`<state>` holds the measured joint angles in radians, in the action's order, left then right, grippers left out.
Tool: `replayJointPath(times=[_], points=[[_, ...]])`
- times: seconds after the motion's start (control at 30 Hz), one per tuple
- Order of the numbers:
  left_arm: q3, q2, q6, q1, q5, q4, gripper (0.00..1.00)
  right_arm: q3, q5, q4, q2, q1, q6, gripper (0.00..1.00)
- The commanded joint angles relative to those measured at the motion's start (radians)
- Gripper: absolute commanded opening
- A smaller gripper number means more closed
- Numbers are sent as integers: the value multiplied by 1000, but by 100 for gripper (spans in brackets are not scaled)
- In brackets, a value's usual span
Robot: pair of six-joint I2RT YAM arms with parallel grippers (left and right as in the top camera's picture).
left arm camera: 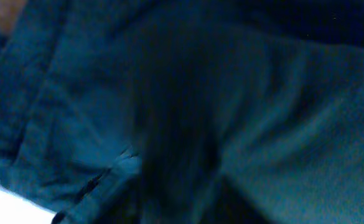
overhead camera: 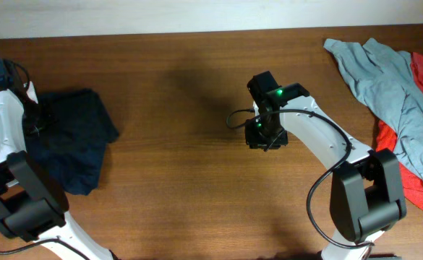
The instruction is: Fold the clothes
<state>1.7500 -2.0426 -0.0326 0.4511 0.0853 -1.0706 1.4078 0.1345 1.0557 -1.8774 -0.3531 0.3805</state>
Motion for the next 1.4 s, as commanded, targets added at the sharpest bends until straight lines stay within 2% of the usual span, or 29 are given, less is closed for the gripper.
replayJointPath(times=[0.0,0.2,0.33,0.4,0.5,0.6,0.73,0.9,0.97,1.03,1.17,1.37], points=[[23,3,-80,4,73,-28,99,-3,-16,4,6,1,-6,32],[203,15,-87,3,60,-187,99,-3,-16,4,6,1,-7,32],[333,38,-73,-3,-88,-309,99,-3,-16,7,7,1,-7,32],[375,61,30,-19,-230,-347,99,-1,-15,16,11,3,-6,24],[398,113,181,-64,-408,-367,99,0,-11,26,50,14,-7,24],[398,187,317,-138,-499,-367,100,3,-12,34,154,29,-26,25],[398,310,453,-288,-473,-367,99,11,-23,29,376,35,-77,36],[397,460,452,-467,-365,-384,99,22,-130,30,720,34,-90,53],[397,507,436,-509,-365,-402,99,22,-163,31,833,34,-107,65],[397,552,402,-549,-367,-428,99,22,-198,31,939,34,-119,100],[397,614,336,-625,-369,-480,99,22,-304,31,1131,34,-119,99],[397,644,332,-680,-369,-525,99,22,-380,62,1305,34,-119,99]])
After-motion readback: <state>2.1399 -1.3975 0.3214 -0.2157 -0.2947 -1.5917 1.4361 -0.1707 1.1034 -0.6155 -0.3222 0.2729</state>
